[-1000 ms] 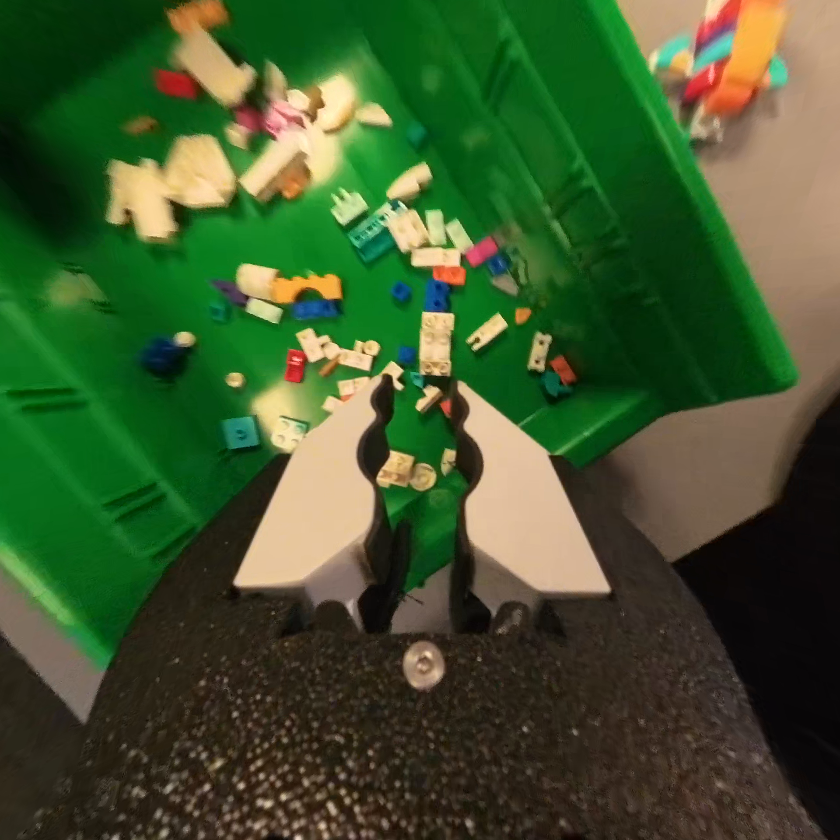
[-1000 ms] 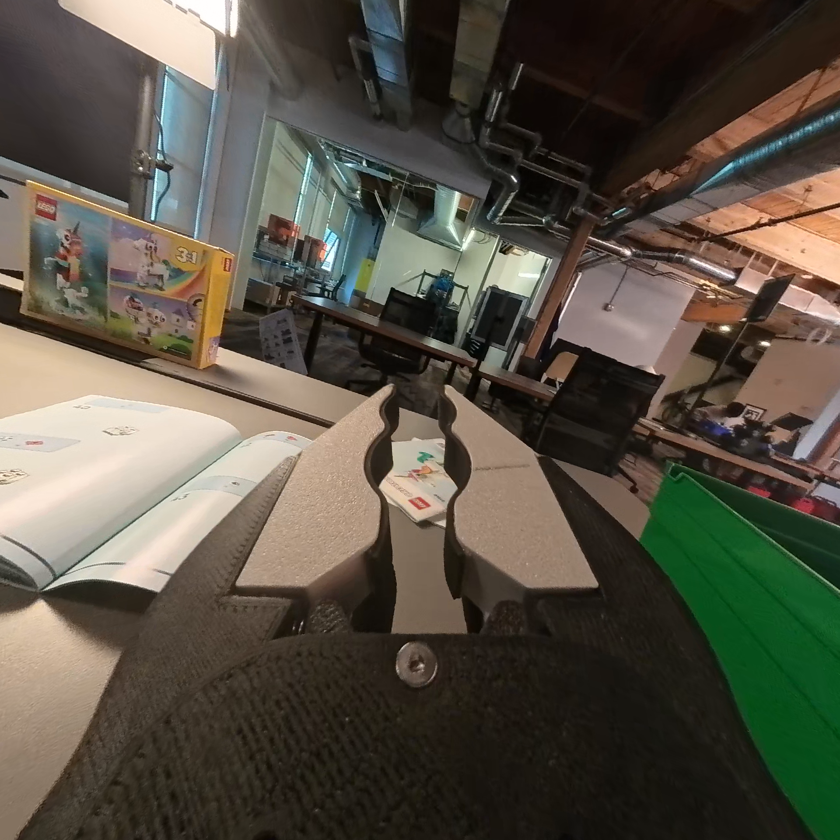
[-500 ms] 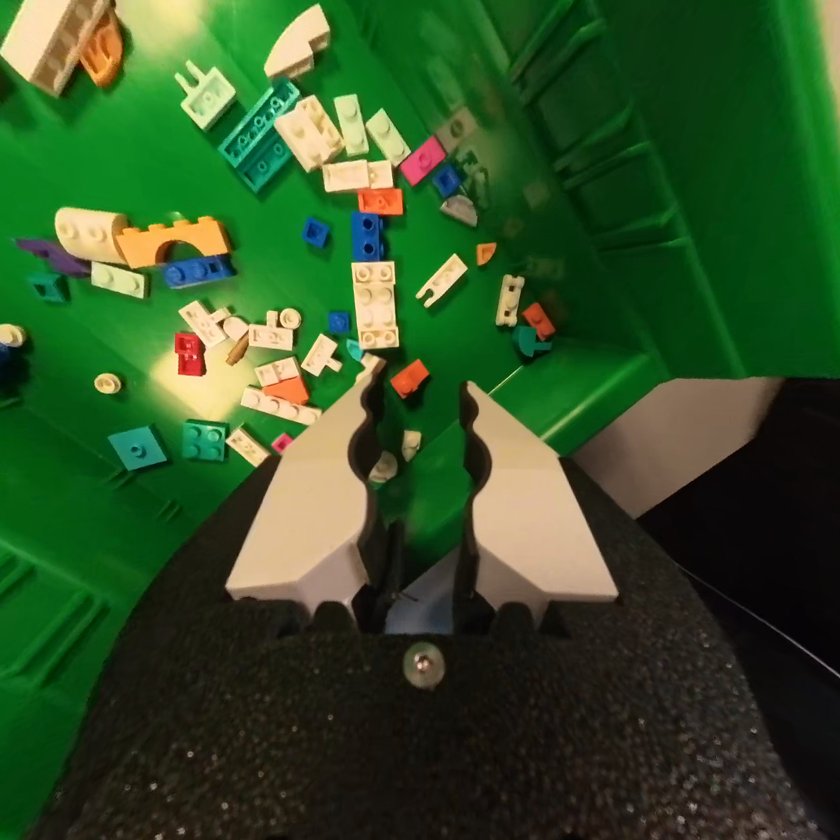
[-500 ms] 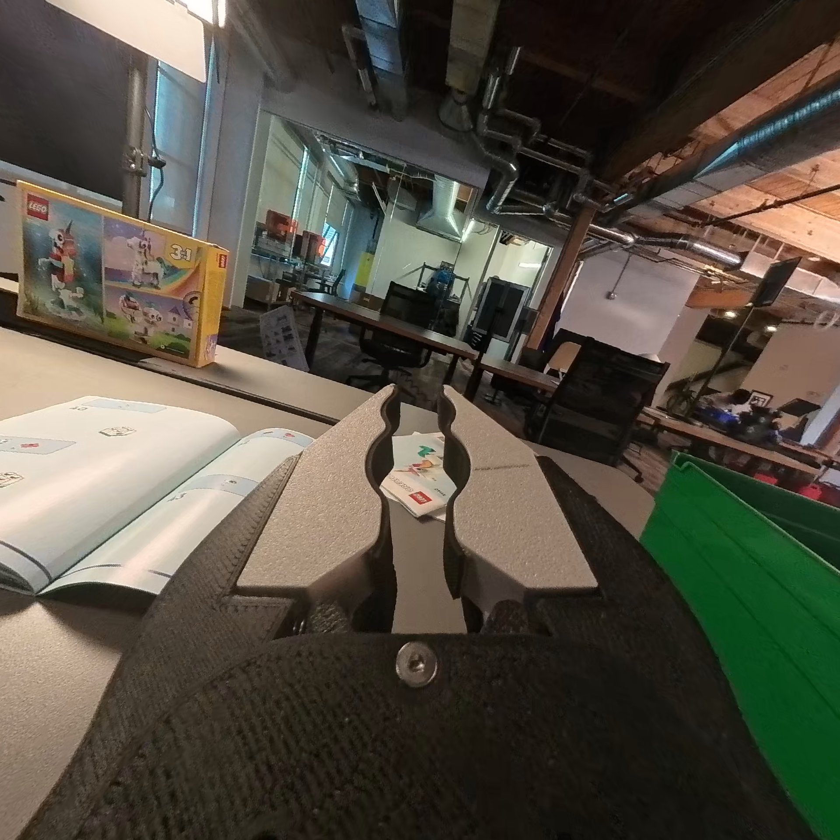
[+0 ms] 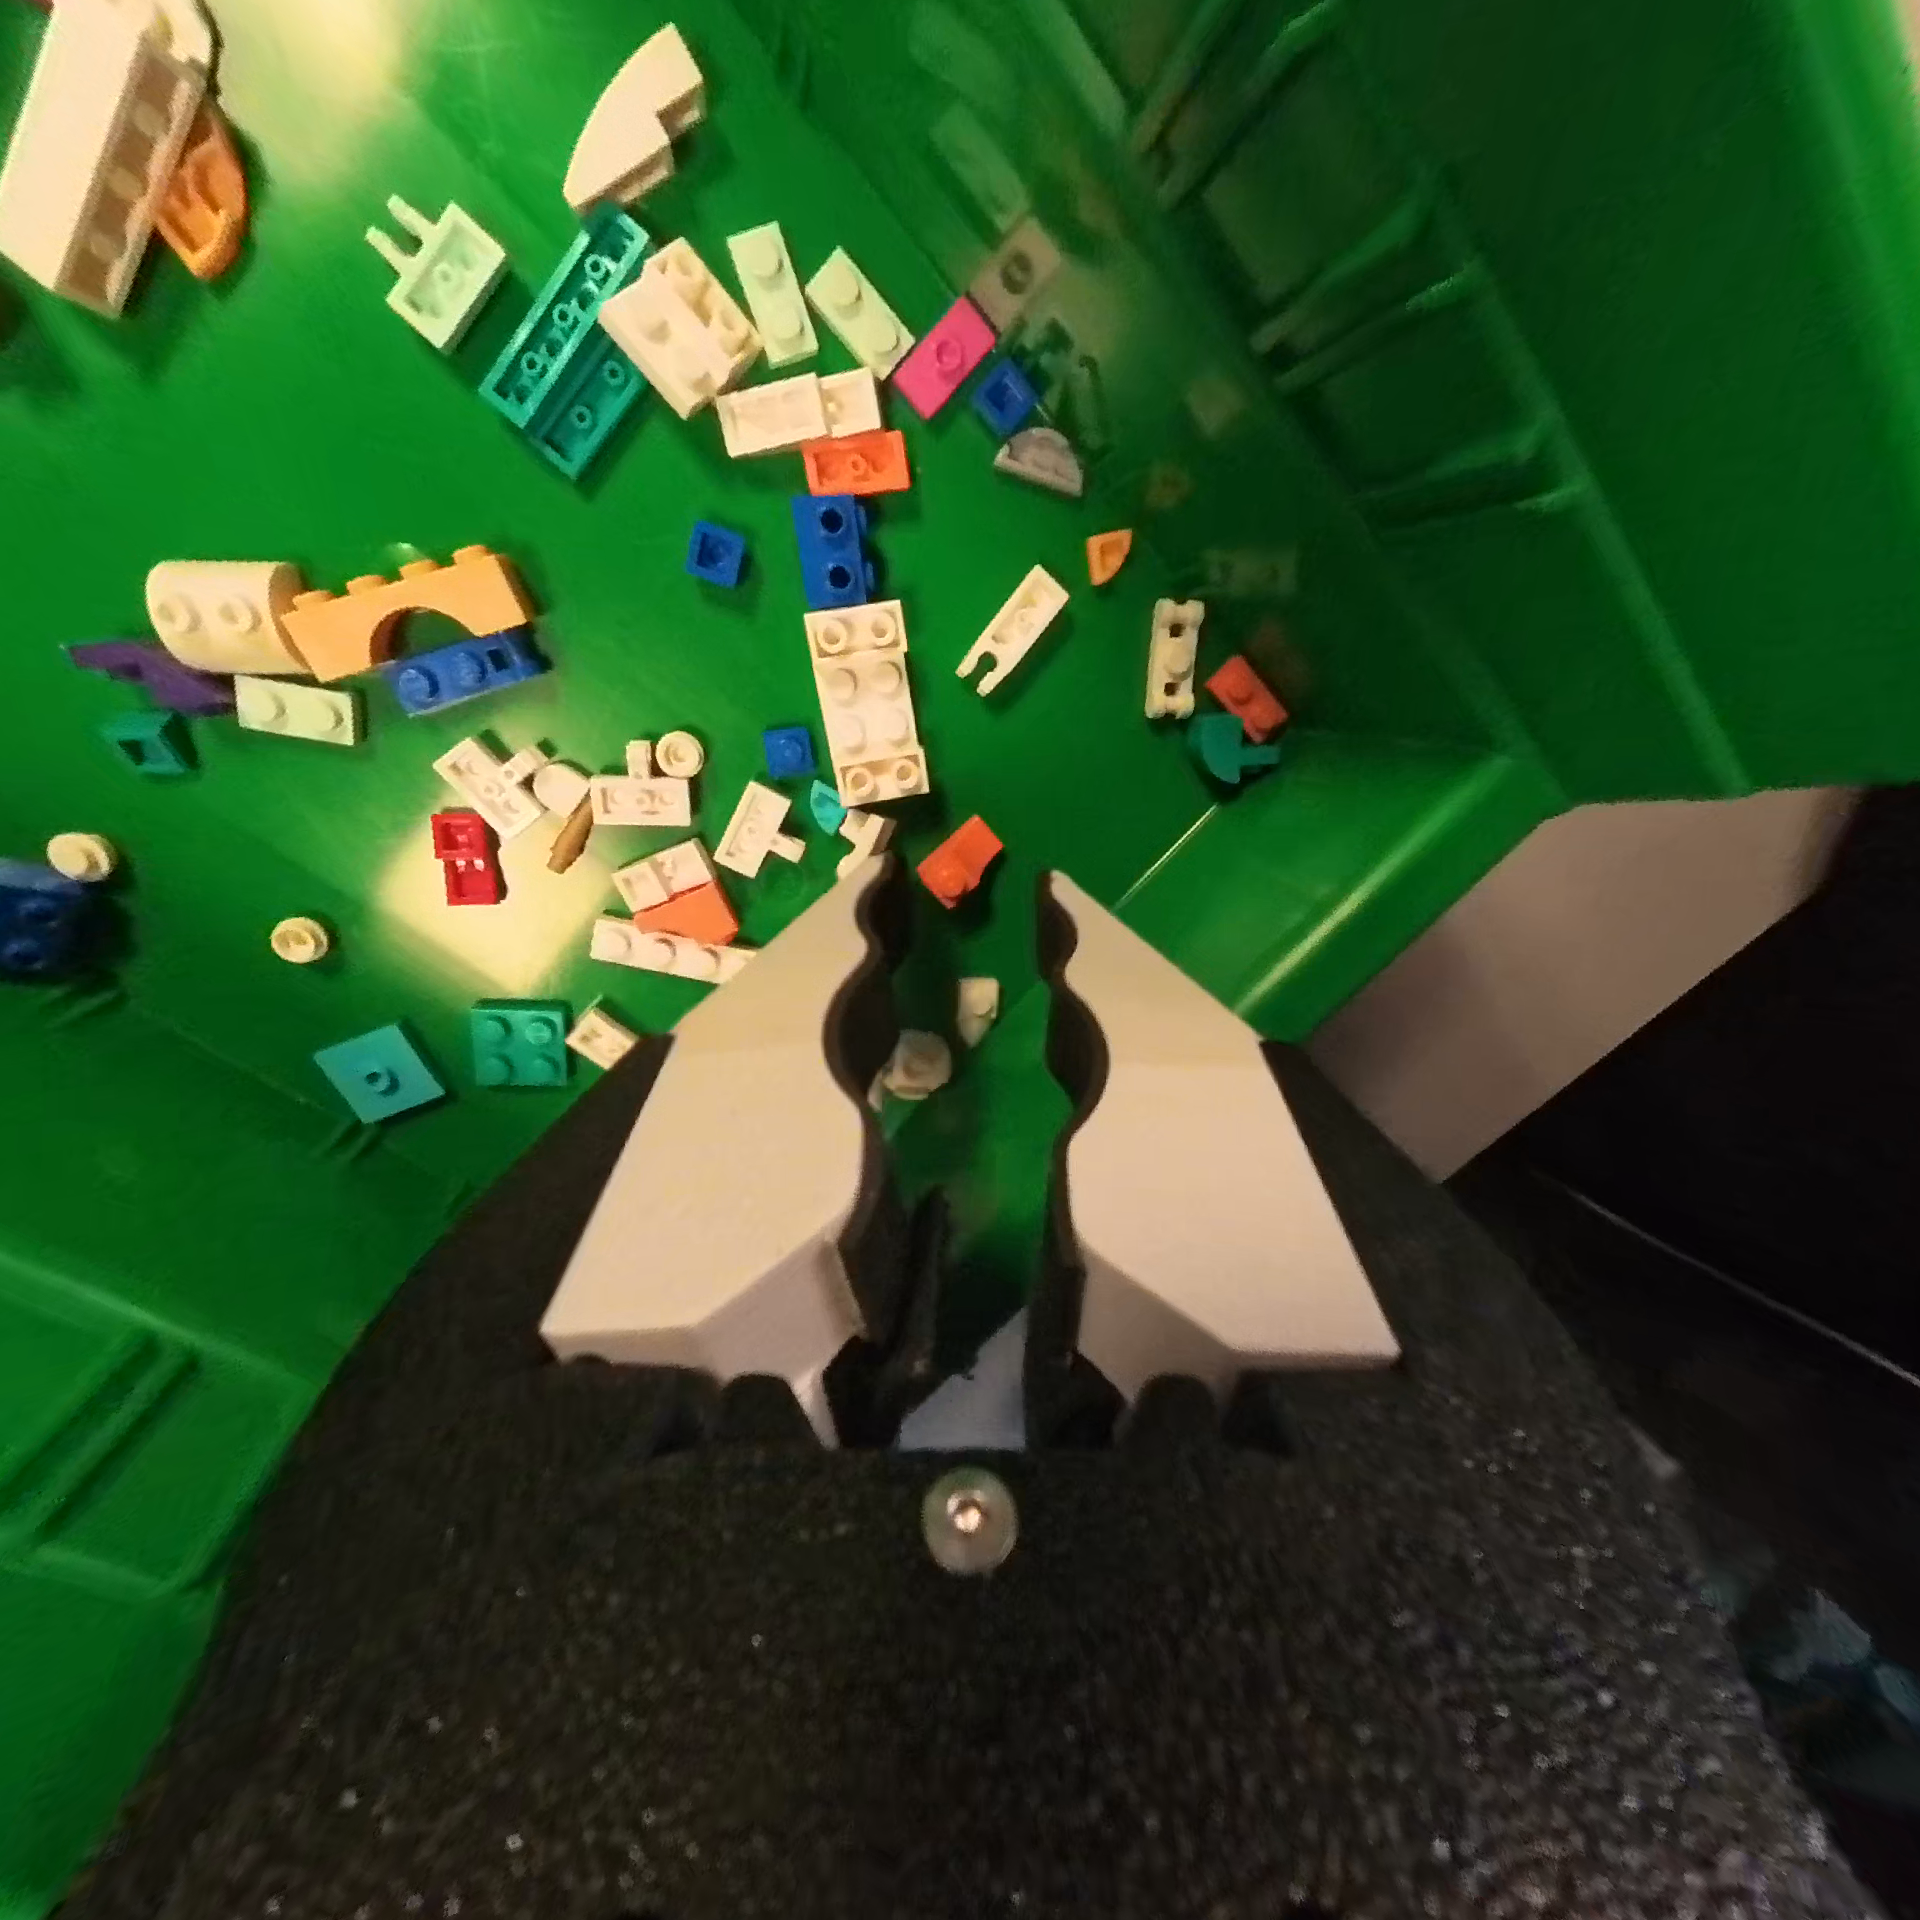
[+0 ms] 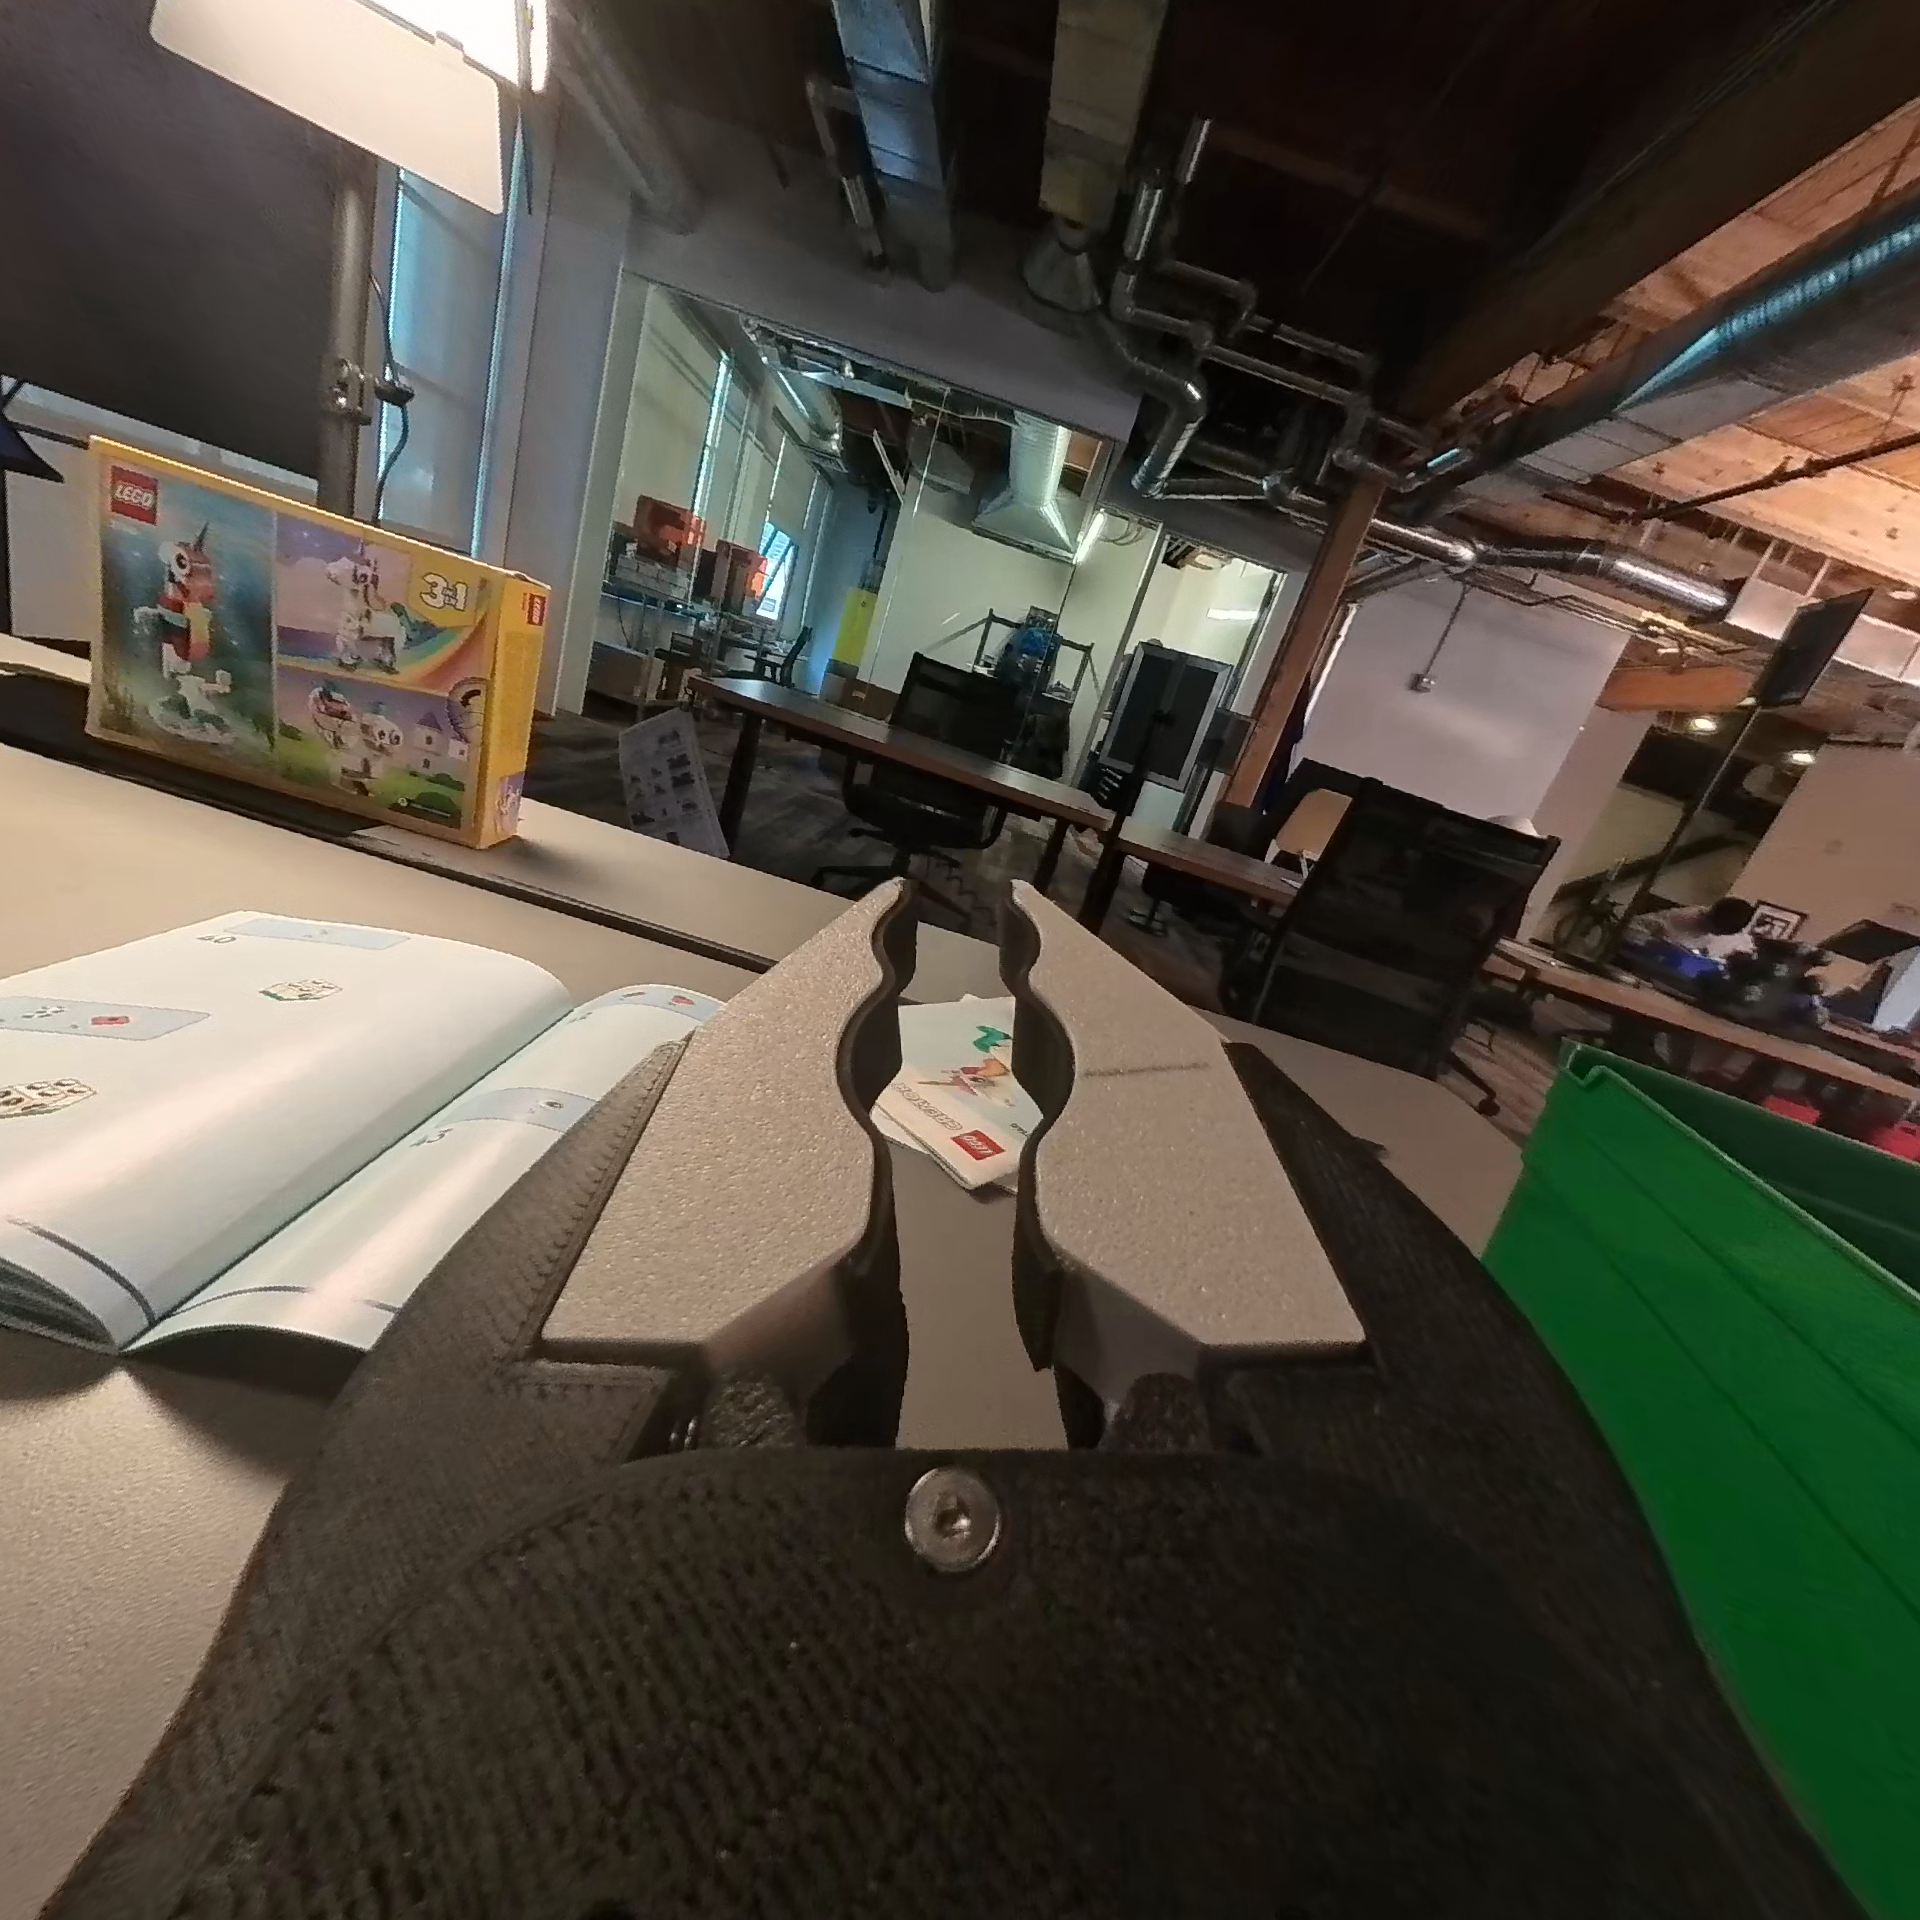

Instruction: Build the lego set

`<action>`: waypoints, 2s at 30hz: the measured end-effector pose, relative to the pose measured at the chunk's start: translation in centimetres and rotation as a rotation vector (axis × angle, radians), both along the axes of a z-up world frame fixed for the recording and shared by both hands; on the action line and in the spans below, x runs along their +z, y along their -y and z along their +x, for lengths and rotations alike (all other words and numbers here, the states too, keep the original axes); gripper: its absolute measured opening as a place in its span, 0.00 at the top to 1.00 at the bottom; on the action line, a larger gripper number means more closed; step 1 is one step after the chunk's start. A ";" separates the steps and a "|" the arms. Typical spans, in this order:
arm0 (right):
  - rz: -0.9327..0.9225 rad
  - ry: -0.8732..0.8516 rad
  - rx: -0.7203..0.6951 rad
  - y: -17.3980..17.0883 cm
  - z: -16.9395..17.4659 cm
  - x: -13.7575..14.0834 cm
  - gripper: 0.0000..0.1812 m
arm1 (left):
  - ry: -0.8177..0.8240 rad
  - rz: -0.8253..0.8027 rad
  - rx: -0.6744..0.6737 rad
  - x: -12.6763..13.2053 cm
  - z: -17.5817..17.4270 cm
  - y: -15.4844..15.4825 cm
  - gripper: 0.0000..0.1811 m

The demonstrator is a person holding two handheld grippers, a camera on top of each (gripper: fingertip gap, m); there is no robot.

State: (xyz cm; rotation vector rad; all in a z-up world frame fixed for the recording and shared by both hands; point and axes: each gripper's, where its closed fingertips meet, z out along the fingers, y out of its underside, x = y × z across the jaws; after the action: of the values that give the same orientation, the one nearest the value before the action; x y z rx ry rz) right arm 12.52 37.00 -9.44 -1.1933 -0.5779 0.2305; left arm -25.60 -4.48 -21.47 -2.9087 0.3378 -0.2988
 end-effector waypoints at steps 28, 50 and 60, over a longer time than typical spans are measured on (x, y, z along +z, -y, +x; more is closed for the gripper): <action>0.017 -0.004 0.190 1.3 -3.3 0.2 0.94 | -0.245 0.805 0.121 16.2 6.5 -10.5 0.97; 0.002 -0.075 0.259 1.9 -1.8 1.1 0.96 | 0.050 0.331 -0.380 1.1 30.1 -21.9 0.97; 0.009 -0.043 0.280 2.3 -2.6 0.8 0.97 | 0.083 0.220 -0.399 -0.4 30.3 -21.2 0.89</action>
State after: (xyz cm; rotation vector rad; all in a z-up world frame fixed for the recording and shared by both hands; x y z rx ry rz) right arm 9.93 34.70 -8.66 -1.0942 -0.7072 0.4895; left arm 4.68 16.70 -21.92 -2.5869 0.8786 -0.4109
